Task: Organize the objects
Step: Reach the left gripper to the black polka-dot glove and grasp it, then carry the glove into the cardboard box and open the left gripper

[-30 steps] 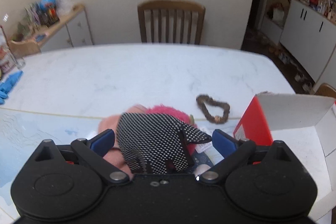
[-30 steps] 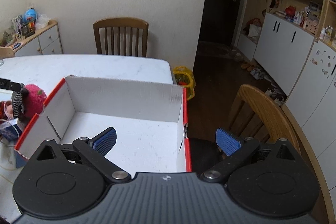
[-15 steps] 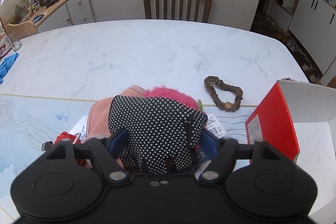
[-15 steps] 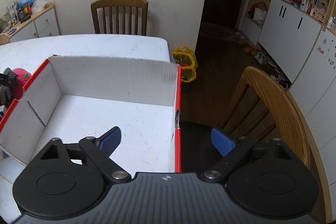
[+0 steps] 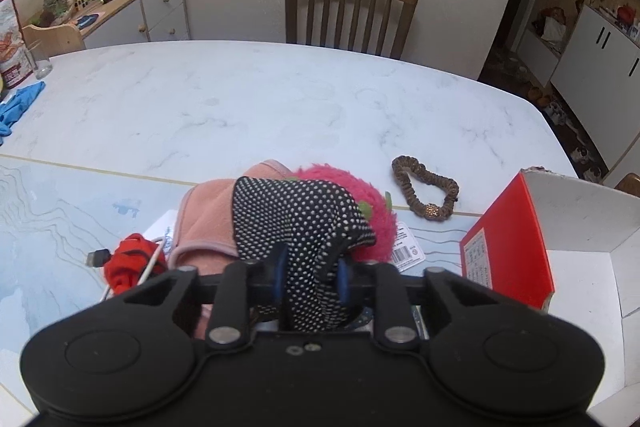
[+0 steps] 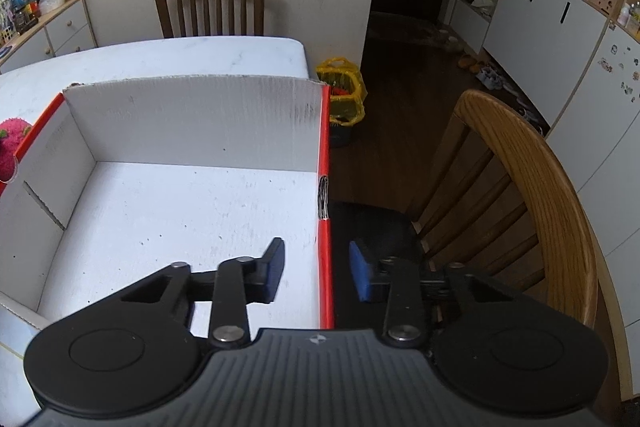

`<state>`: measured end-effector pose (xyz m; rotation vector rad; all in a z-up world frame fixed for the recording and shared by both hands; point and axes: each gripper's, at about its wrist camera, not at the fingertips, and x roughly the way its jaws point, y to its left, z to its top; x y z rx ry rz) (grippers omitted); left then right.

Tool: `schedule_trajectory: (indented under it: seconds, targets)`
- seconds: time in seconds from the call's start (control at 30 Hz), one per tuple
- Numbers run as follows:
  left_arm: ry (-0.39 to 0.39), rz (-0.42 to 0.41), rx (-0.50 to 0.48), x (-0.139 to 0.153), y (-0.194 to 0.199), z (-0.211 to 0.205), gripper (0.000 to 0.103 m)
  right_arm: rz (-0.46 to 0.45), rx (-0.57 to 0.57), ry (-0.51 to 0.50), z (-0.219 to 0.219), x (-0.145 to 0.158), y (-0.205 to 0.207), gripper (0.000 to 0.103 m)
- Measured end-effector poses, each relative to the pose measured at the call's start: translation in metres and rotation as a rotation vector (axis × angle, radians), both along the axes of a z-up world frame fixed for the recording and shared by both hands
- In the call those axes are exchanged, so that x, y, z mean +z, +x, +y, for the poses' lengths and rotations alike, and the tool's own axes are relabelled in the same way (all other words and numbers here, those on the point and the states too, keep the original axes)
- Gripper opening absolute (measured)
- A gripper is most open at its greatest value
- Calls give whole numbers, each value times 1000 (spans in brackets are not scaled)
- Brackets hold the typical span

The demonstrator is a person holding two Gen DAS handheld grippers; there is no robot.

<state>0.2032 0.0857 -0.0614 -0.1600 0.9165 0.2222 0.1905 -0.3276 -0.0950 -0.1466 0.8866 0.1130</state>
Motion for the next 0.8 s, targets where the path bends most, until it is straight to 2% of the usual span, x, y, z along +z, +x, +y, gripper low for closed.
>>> schedule_trajectory:
  seconds: [0.07, 0.2, 0.43, 0.67, 0.8]
  targets:
    - [4, -11, 8, 4, -4, 1, 15, 9, -5, -2, 0, -2, 1, 22]
    - [20, -17, 16, 12, -11, -1, 13, 16, -5, -20, 1, -4, 1, 10]
    - [-2, -67, -8, 45, -28, -12, 13, 13, -7, -30, 1, -5, 1, 8]
    - [-24, -114, -140, 80, -39, -61, 13, 17, 8, -19, 2, -3, 1, 7]
    - [-47, -126, -245, 89, -38, -101, 13, 23, 12, -10, 1, -3, 0, 7]
